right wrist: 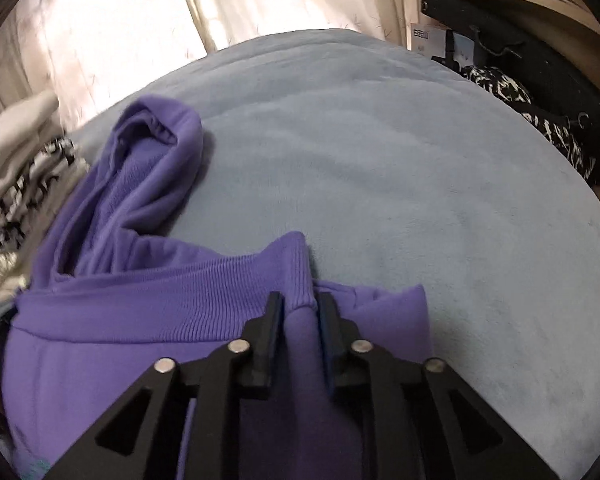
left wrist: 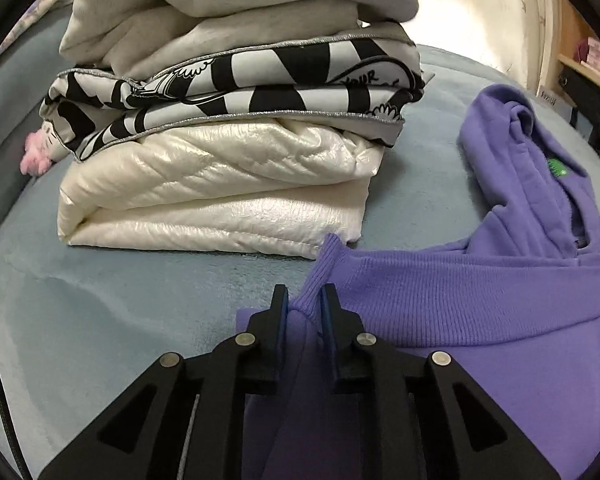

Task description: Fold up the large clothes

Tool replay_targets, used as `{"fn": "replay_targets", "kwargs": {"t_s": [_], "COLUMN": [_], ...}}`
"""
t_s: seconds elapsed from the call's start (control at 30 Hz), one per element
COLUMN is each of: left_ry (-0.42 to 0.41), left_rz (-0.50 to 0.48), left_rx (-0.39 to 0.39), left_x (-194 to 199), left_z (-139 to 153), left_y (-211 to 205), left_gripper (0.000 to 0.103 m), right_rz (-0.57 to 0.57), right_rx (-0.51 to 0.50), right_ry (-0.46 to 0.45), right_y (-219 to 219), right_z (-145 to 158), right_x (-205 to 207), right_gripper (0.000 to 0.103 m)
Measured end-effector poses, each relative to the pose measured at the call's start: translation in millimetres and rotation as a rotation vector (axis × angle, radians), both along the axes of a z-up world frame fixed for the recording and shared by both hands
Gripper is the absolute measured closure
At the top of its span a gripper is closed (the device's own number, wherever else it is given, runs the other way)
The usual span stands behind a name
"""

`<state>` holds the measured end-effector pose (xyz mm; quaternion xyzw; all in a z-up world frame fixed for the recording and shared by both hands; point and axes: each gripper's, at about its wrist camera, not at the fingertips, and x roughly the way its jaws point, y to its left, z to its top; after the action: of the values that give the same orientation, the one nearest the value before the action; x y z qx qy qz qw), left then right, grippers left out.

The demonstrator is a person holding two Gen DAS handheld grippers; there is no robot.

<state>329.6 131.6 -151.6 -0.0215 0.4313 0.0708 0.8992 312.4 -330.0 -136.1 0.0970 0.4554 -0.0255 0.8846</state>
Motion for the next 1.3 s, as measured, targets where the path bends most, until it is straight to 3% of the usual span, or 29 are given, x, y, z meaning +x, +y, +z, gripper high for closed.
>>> {"fn": "replay_targets", "kwargs": {"t_s": [0.07,0.13,0.27,0.3,0.4,0.47,0.57,0.67,0.73,0.77,0.87,0.93,1.0,1.1,1.2,1.3], "left_ry": [-0.007,-0.039,-0.113,-0.100,-0.028,-0.006,0.029,-0.006,-0.002,-0.002,-0.008,-0.006,0.000,0.037,0.049,0.051], "left_rz": [-0.001,0.008,-0.039,-0.055,-0.084,-0.078,-0.029,0.004,0.037,0.036,0.034,0.037,0.042,0.064,0.086,0.083], "left_rx": [-0.024,-0.001,0.082,0.079,0.011,-0.016,0.076,0.101,0.101,0.084,0.087,0.110,0.112,0.051,0.004,0.015], "left_x": [-4.8,-17.3,-53.2,-60.5,-83.1,-97.1,-109.0,-116.1,-116.7,-117.6,-123.1,-122.1,-118.0,-114.6,-119.7,-131.7], "left_z": [7.7,23.1,53.2,54.7,46.2,34.3,14.1,1.4,3.6,3.8,3.2,2.8,2.8,9.8,22.5,34.8], "left_y": [5.5,7.6,-9.3,-14.3,-29.1,-36.6,-42.3,-32.5,-23.1,-18.7,-19.8,-23.1,-23.8,-17.6,-15.2,-22.0], "left_gripper": [0.080,0.067,0.066,0.067,0.090,0.090,0.090,0.090,0.091,0.091,0.092,0.092,0.092,0.092,0.090,0.086], "right_rz": [-0.014,-0.021,0.021,0.044,0.131,0.188,0.236,0.250,0.111,0.037,-0.012,-0.021,-0.018,-0.002,0.000,0.009], "right_rx": [0.016,0.009,0.039,0.056,0.103,0.100,-0.003,-0.052,-0.228,-0.268,-0.078,-0.048,-0.103,-0.123,-0.063,0.020], "right_ry": [0.004,-0.025,-0.092,-0.091,-0.057,-0.041,-0.007,-0.049,-0.036,-0.022,-0.001,-0.004,0.003,0.029,0.037,0.038], "right_y": [-2.9,-4.1,7.5,15.0,46.3,70.1,98.3,95.1,72.2,50.1,-6.7,-14.1,-4.4,5.9,9.8,13.0], "right_z": [8.6,25.5,52.1,54.1,48.6,41.2,19.4,13.2,14.2,10.3,3.9,9.2,12.4,15.1,22.8,31.7], "right_x": [-4.7,-18.3,-47.6,-54.1,-72.6,-81.4,-87.4,-97.7,-102.4,-105.8,-118.0,-124.9,-126.3,-125.3,-131.6,-144.6], "right_gripper": [0.080,0.080,0.080,0.080,0.080,0.080,0.080,0.079,0.076,0.075,0.103,0.103,0.103,0.095,0.080,0.078]}}
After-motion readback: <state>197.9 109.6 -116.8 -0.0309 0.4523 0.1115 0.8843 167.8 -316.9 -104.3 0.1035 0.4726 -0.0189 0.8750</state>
